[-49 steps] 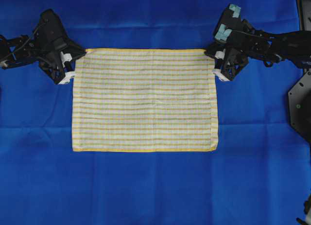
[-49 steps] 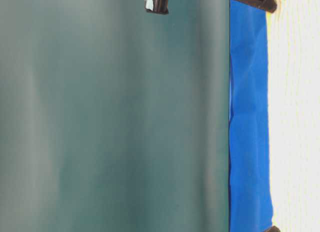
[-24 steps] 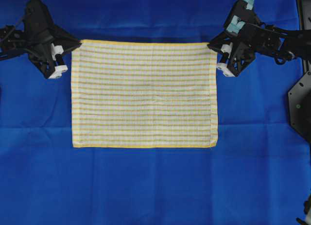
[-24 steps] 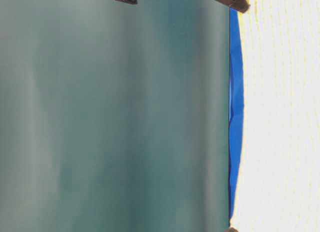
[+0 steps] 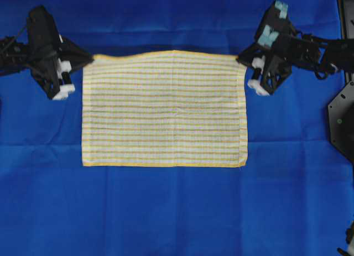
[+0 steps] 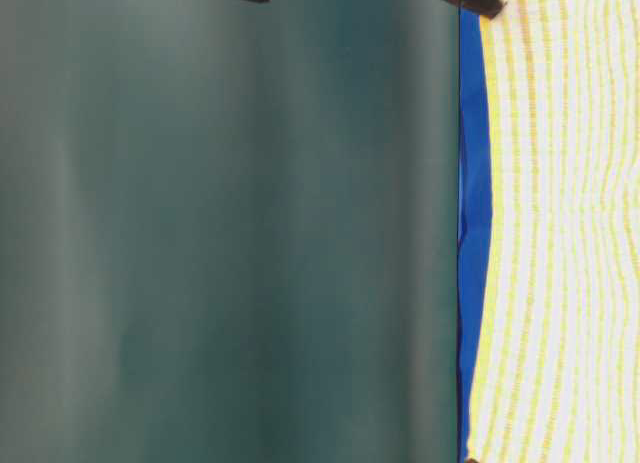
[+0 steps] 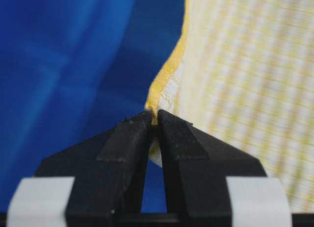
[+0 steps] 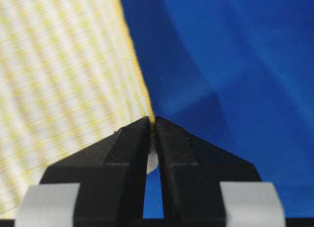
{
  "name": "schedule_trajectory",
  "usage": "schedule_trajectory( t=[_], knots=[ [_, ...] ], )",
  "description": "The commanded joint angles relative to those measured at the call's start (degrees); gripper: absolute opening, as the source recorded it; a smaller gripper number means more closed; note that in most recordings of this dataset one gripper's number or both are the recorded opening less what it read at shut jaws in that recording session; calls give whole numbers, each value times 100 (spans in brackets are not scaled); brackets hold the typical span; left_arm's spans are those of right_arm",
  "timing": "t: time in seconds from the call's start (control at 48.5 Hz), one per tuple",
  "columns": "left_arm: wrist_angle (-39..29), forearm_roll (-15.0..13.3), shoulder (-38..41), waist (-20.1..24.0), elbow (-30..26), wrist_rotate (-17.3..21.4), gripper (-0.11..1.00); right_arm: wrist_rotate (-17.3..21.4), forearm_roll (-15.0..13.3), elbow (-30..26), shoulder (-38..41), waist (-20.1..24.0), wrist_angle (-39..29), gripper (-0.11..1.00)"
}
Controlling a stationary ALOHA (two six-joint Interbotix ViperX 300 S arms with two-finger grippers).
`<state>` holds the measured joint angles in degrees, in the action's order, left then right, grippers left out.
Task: Fold the yellow towel.
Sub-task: 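Lift the far corners and fold them toward the near edge, then lower the folded edge onto the towel and open both grippers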
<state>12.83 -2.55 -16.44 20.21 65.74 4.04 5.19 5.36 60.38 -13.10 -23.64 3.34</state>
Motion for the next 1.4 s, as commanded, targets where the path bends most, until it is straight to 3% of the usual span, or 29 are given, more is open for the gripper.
schedule_trajectory(
  t=[0.0,0.453,0.639,0.803,1.38],
  knots=[
    [9,-9,-88,-352,9,-141,5,0,167,35,-246,237,-35,5],
    [-44,-9,-360,-2127,352,-1433,5,0,1538,378,-738,2276,9,5],
    [-35,-9,-334,-2760,316,-1898,5,0,1890,378,-694,2856,53,5],
    [-26,-9,-290,-3032,299,-2092,5,0,2039,352,-615,3111,62,5],
    [-44,-9,-246,-3164,281,-2083,5,-9,2048,176,-316,3507,44,5]
  ],
)
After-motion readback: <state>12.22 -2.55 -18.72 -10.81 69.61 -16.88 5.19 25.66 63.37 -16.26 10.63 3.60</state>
